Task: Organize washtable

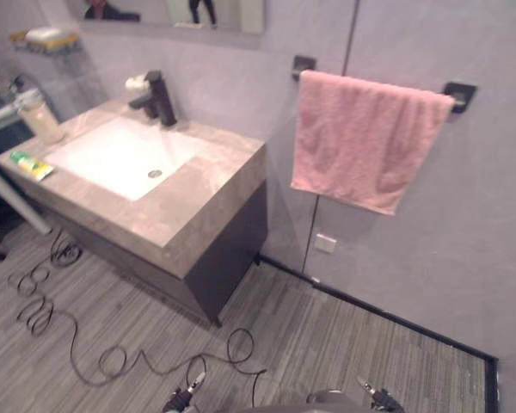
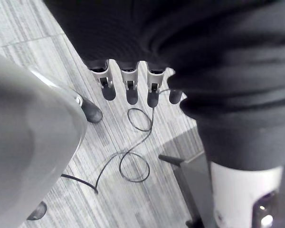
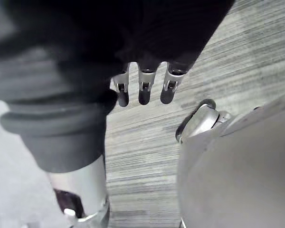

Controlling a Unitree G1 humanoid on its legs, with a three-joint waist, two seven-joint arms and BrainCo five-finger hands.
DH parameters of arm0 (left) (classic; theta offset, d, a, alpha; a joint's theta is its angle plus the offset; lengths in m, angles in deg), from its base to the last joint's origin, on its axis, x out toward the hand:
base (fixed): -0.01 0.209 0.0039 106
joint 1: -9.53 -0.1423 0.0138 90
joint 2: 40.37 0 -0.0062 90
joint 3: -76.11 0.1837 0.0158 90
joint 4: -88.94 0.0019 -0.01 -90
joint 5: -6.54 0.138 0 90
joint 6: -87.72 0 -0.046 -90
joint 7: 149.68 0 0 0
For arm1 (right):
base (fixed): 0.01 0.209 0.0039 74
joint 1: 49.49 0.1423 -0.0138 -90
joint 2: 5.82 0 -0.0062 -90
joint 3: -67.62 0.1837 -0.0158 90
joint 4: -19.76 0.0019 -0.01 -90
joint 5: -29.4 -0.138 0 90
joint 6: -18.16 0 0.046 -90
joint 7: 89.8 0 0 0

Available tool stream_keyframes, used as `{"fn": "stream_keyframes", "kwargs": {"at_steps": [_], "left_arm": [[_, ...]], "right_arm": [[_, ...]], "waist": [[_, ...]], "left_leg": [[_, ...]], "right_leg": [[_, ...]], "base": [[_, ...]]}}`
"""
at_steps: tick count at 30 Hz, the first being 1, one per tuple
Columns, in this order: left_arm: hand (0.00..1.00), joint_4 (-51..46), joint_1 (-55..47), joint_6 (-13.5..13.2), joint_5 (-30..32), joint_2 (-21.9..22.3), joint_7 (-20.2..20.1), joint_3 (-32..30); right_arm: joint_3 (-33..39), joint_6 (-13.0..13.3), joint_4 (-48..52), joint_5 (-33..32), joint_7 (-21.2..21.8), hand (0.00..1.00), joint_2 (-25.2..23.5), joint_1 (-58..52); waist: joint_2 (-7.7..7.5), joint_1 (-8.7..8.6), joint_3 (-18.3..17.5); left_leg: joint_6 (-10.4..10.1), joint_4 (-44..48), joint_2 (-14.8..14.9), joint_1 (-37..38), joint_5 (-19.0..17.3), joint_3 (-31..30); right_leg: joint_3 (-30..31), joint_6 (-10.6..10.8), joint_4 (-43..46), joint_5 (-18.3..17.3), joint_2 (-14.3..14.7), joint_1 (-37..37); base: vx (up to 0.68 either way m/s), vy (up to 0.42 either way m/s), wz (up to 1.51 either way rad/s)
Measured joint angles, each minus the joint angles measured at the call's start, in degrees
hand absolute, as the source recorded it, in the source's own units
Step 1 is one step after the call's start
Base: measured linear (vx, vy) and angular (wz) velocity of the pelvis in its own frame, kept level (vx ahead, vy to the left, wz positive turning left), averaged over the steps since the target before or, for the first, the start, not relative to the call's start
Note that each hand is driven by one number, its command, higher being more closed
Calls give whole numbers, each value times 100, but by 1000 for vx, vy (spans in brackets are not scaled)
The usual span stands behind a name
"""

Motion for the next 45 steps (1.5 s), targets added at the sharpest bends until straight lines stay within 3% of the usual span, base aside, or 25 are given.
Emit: {"fn": "stream_keyframes", "kwargs": {"at_steps": [1,2,3,5,7,8,9,10,11,14,16,18,22,23,26,29,30,33,34,36,38,42,45], "left_arm": [[0,-119,51,-17,62,-5,-6,34],[0,-142,77,-48,75,23,-14,19],[0,-161,73,-27,302,42,2,-251],[0,-258,-201,-47,496,27,-8,-348],[0,-236,-327,-31,759,-11,-37,-335],[0,-185,-341,6,798,-6,-38,-362],[0,-165,-336,26,833,-1,-40,-391],[0,-146,-335,92,978,25,-43,-472],[0,-142,-335,190,1094,82,-41,-489],[0,-143,-381,240,1214,-53,-41,-459],[0,-147,-385,264,1221,-69,-46,-396],[0,-151,-205,262,1239,-50,-79,128],[0,-173,-6,192,1256,99,-148,684],[0,-209,10,151,1297,76,-146,707],[0,-236,-85,119,1400,-131,-108,678],[0,-275,-135,60,1416,-176,-112,618],[0,-275,-136,40,1419,-210,-122,610],[0,-276,-138,37,1525,-210,-139,493],[0,-301,-143,36,1571,-209,-143,361],[0,-401,-169,34,1600,-141,-140,167],[0,-375,-144,58,1640,-113,-158,149],[0,-292,-52,80,1636,-108,-152,174],[0,-88,-7,83,1617,-124,-136,277]], "right_arm": [[13,-18,2,91,-14,0,46,67],[43,-21,6,143,-24,0,43,100],[281,-6,15,383,-75,0,-6,347],[276,-3,86,712,-117,0,-5,386],[303,-4,81,927,-110,0,5,378],[436,-12,78,944,-108,0,4,377],[520,-25,50,949,-108,0,6,371],[786,-57,13,988,-107,0,0,366],[1055,-74,-22,1033,-112,0,46,299],[1157,-146,-365,1064,-98,0,-87,256],[1193,-176,-374,1065,-106,0,-68,244],[1124,-186,-372,1064,-105,0,12,250],[661,-181,-340,1060,-109,0,144,350],[509,-181,-327,1057,-111,0,133,412],[133,-180,-140,994,-93,0,-64,410],[-72,-173,21,976,-84,0,-140,322],[-105,-143,87,957,-49,0,-183,303],[-102,-109,191,912,39,0,-217,257],[-100,-97,288,913,56,0,-254,162],[-13,-100,295,1018,92,0,-261,33],[324,-161,284,1128,128,0,-254,-39],[1023,-218,22,1129,116,0,-260,-90],[1075,-232,-127,1120,104,0,-170,-115]], "waist": [[-45,2,22],[-36,-8,62],[-136,11,349],[-94,20,345],[-37,-16,300],[-15,-29,288],[-12,-28,285],[25,-64,261],[163,-159,204],[-48,-166,134],[-20,-172,104],[96,-191,93],[128,-172,169],[69,-152,235],[-231,-157,339],[-392,-135,354],[-458,-139,391],[-488,-166,407],[-669,-152,377],[-673,-26,346],[-640,-3,216],[-485,104,98],[-367,80,-32]], "left_leg": [[29,-111,-59,-216,457,-10],[138,-288,-103,-193,654,57],[739,2262,-192,-673,-378,739],[764,3842,-124,-545,-623,972],[760,4390,77,-102,-622,1276],[749,4271,375,307,-613,1612],[730,4111,487,442,-599,1726],[527,3309,613,845,-298,1910],[198,2094,591,1257,305,1896],[4,953,465,1458,153,1923],[-64,442,461,1550,97,1938],[-169,-336,418,1597,-34,1938],[1,-604,181,1579,-600,1871],[51,-543,25,1589,-826,1788],[302,-148,-445,1550,-985,1877],[426,120,-651,1539,-1099,1924],[464,226,-710,1533,-1145,1916],[517,376,-680,1509,-1233,1771],[476,453,-712,1516,-1262,1651],[402,549,-667,1495,-1303,1406],[343,561,-541,1288,-1274,941],[344,518,-495,1037,-1199,377],[316,368,-451,1048,-1099,310]], "right_leg": [[-88,-280,-71,12,102,-11],[-252,-326,-203,121,3,1],[-678,-461,-400,271,-280,251],[-874,-527,-630,356,-281,562],[-1158,-553,-1013,535,-281,819],[-1387,-552,-1206,662,-284,890],[-1486,-549,-1248,706,-295,878],[-1753,-507,-1319,811,-318,854],[-2072,-448,-1329,859,-325,775],[-2463,-366,-1812,1199,-456,857],[-2625,-343,-2052,1387,-437,890],[-2943,-303,-2234,1618,-481,801],[-2903,-127,-2205,1914,-687,617],[-2753,-71,-2141,2026,-811,545],[-1924,-4,-1999,2106,-1091,470],[-1717,26,-1702,2071,-1306,377],[-1492,223,-1494,1873,-1342,326],[-1069,162,-748,1345,-1292,92],[-825,207,-277,1068,-1237,18],[-842,307,-42,778,-1172,34],[-552,360,-6,471,-817,76],[-476,292,-413,501,-542,181],[-427,232,-1035,817,-455,497]], "base": [[-16,-133,130],[-53,-149,170],[-62,-73,101],[-77,-105,73],[-77,-53,79],[-84,-9,79],[-83,37,113],[-85,90,134],[-69,82,136],[-142,102,95],[-82,106,62],[-114,175,74],[-140,263,13],[-169,276,-23],[-199,236,-18],[-154,160,-10],[-110,73,3],[-58,-44,30],[-4,-142,63],[16,-147,57],[43,-186,76],[61,-84,42],[89,70,18]]}}
